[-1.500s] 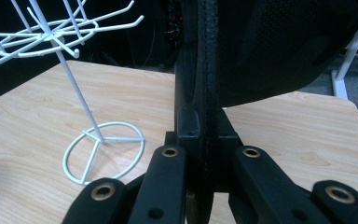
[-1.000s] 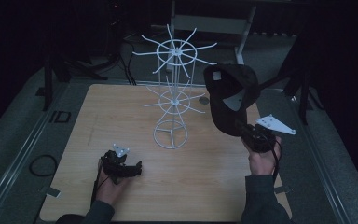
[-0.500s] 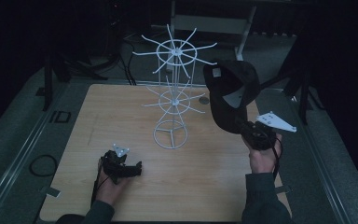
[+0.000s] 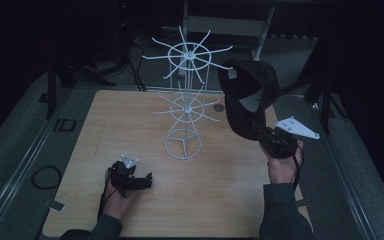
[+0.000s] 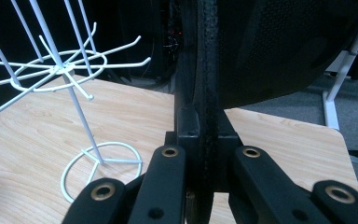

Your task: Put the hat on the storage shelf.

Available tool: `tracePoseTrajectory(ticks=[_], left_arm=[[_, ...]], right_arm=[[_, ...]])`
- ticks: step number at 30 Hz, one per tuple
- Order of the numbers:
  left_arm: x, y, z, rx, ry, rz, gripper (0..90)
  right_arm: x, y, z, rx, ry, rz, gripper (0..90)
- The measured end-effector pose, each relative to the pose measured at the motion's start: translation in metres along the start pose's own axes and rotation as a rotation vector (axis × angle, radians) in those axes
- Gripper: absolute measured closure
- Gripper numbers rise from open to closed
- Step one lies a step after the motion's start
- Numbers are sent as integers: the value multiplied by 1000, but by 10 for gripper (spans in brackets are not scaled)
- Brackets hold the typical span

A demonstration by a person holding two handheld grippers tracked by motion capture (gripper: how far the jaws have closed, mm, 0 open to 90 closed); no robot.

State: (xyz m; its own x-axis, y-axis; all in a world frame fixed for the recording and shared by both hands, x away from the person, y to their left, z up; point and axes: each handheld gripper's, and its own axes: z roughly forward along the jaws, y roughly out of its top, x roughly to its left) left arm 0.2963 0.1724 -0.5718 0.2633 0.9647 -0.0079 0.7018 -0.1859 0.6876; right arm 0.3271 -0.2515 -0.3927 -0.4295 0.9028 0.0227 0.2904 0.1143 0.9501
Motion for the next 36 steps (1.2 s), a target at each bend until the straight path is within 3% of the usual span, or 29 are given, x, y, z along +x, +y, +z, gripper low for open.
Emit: tracePoseTrajectory(ticks=[36], left_arm=[[0, 0, 0, 0, -2, -3, 1]], right_arm=[[3, 20, -4, -38, -2, -28, 865]])
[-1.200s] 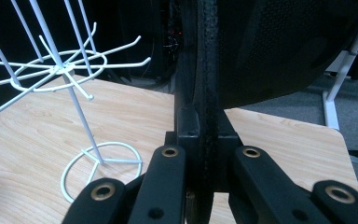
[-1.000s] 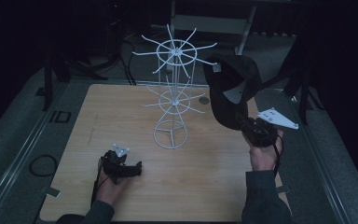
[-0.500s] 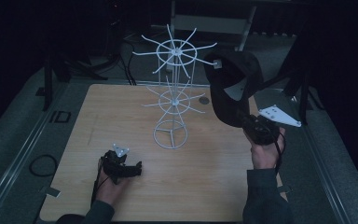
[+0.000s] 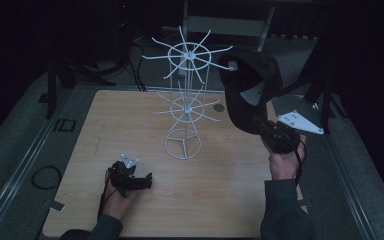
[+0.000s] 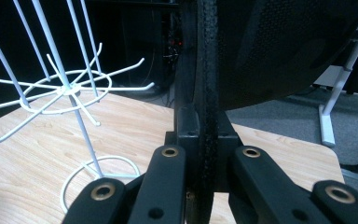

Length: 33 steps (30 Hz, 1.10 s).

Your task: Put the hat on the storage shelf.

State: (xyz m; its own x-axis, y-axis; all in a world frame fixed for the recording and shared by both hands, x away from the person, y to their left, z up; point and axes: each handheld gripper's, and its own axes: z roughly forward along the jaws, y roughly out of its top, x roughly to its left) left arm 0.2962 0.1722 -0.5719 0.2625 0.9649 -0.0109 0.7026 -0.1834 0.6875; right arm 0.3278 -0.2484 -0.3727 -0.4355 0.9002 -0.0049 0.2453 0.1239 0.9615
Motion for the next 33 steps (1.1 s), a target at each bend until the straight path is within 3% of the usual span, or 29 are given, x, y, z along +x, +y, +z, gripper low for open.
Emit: tracePoseTrajectory(ticks=[33], left_arm=[[0, 0, 0, 0, -1, 0, 2]], right_arm=[[0, 11, -3, -31, -15, -3, 865]])
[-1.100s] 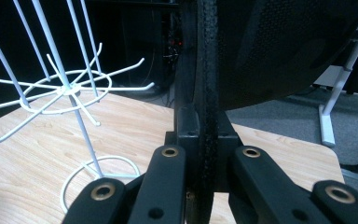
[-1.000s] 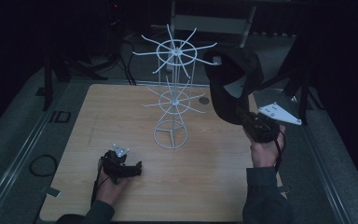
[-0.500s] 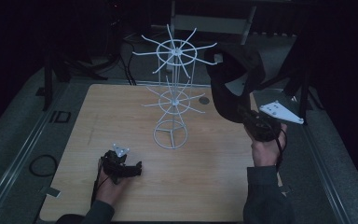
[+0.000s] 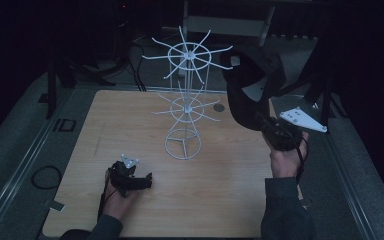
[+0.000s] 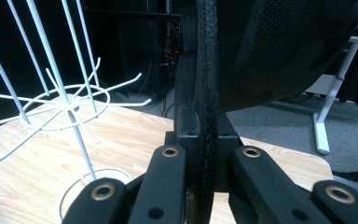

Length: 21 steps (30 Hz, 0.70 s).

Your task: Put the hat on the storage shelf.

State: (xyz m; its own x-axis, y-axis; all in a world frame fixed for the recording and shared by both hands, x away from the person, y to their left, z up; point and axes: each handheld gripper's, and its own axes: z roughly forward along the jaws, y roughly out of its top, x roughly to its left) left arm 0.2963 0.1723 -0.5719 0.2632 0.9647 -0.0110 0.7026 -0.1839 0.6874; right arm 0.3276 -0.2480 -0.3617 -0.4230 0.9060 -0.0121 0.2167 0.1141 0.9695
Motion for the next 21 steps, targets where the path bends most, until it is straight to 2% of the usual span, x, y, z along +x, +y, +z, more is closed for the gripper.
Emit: tracePoseTrajectory(ticks=[21], left_arm=[[0, 0, 0, 1, 0, 2, 2]], right_arm=[[2, 6, -3, -38, -8, 2, 865]])
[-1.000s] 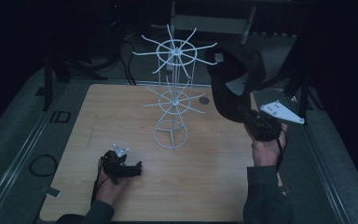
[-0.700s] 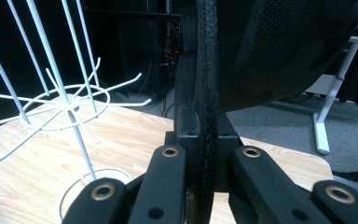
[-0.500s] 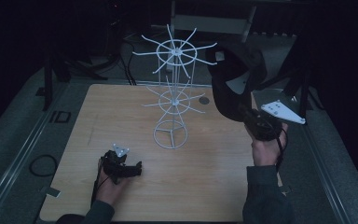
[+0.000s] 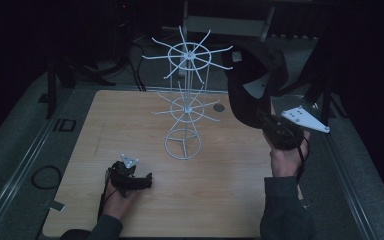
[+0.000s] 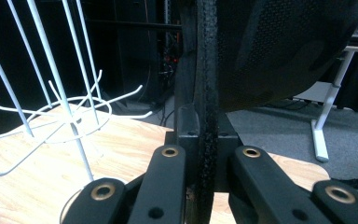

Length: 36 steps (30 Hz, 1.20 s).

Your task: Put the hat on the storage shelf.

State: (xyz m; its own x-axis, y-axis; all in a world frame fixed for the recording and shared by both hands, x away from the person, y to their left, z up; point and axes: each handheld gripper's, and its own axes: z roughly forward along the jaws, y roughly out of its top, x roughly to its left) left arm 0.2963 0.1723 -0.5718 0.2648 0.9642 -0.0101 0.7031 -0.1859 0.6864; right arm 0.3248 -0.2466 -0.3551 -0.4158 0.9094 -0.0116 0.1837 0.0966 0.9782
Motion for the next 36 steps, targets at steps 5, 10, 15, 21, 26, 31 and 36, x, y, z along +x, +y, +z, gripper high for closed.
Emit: tracePoseTrajectory(ticks=[5, 10, 15, 21, 26, 31, 36], left_arm=[[0, 0, 0, -2, 0, -3, 1], [0, 0, 0, -1, 0, -2, 2], [0, 0, 0, -1, 0, -2, 1], [0, 0, 0, -1, -1, -3, 1], [0, 0, 0, -1, -1, -3, 1], [0, 0, 0, -1, -1, -1, 1], [0, 0, 0, -1, -1, -1, 1]], right_arm=[[1, 1, -2, -5, 0, -1, 865], [3, 3, -5, -16, 2, -5, 865], [3, 3, -7, -22, 0, -6, 865], [6, 3, -10, -32, 6, -12, 865], [9, 3, -12, -36, -2, -31, 865], [12, 2, -14, -43, -2, -38, 865], [15, 2, -17, -51, -5, -56, 865]])
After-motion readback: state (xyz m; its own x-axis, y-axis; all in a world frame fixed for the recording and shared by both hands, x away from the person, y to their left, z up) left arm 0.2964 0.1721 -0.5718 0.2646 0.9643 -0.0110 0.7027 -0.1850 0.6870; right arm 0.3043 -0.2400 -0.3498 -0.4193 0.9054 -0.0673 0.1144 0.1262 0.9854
